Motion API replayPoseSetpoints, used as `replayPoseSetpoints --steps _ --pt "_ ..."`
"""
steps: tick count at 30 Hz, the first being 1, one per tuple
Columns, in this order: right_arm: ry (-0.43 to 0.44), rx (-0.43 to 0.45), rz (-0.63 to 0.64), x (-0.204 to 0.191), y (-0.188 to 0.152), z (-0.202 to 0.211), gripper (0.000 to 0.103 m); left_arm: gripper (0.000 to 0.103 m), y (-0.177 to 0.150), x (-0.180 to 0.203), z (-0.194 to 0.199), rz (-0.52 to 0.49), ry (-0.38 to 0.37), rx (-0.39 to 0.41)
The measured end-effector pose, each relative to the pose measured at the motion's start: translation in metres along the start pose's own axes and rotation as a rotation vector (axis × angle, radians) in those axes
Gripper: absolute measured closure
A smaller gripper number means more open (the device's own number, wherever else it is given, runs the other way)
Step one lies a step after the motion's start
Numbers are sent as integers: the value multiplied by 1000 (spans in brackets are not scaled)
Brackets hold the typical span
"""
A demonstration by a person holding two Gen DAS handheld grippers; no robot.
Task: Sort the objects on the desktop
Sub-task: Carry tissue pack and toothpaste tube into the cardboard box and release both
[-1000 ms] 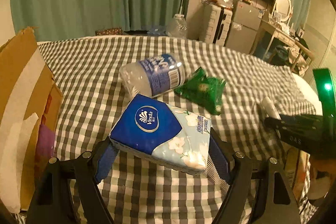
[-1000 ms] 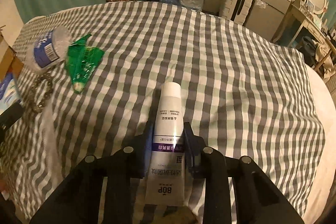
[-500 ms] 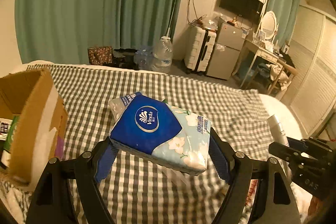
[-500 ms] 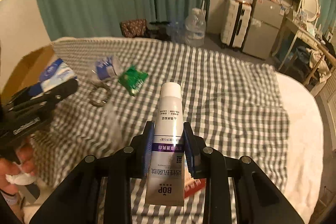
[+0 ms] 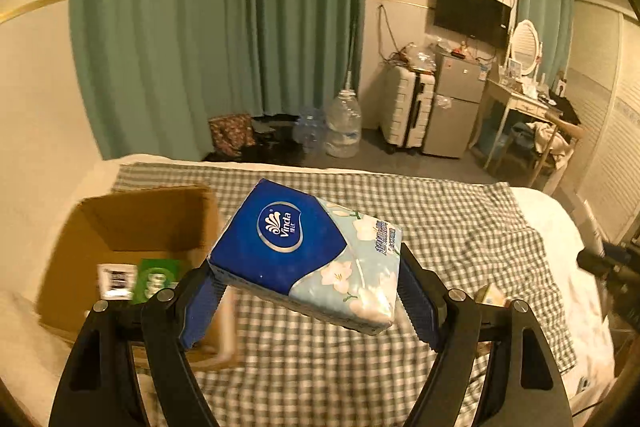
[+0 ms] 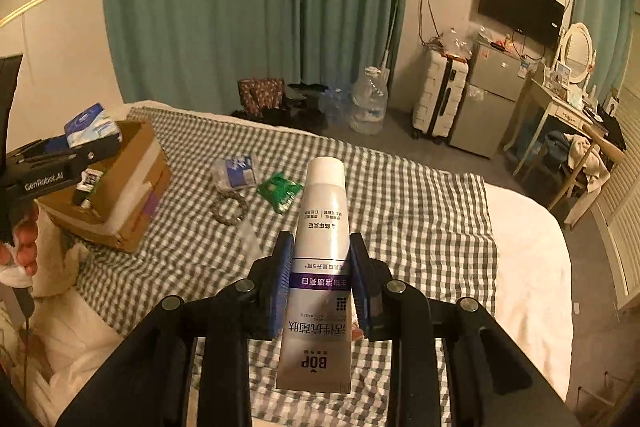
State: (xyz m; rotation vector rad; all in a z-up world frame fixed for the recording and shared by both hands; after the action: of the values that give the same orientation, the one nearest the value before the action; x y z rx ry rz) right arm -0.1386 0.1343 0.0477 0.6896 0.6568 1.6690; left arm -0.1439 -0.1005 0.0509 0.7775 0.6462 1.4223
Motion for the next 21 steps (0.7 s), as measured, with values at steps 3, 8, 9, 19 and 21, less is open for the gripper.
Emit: replayPoseSetpoints --steps 3,8,9,19,21 --pt "27 7 8 -18 10 3 76 22 -6 -22 12 7 9 6" --pt "58 20 79 -64 25 -4 76 22 -13 -72 22 26 75 18" --pt "72 16 93 -76 28 -8 76 22 -15 -84 23 40 83 19" --pt "235 -21 240 -222 52 -63 76 22 -46 -190 0 128 196 -18" --pt "263 -26 269 -251 56 -73 76 22 -52 -210 -8 149 213 -30"
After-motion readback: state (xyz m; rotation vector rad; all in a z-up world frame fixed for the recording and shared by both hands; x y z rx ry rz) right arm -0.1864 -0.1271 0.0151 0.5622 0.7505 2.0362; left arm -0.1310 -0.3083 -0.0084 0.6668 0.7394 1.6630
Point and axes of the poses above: each gripper's, at about its wrist camera, not at the fingertips, and z roughly against the way its jaws point, x to its right, y to its top, the point moved 2 cm from there along -z, roughly the way its jaws point, and after that the axes turned 4 degrees about -y, right-handed, at the moved point
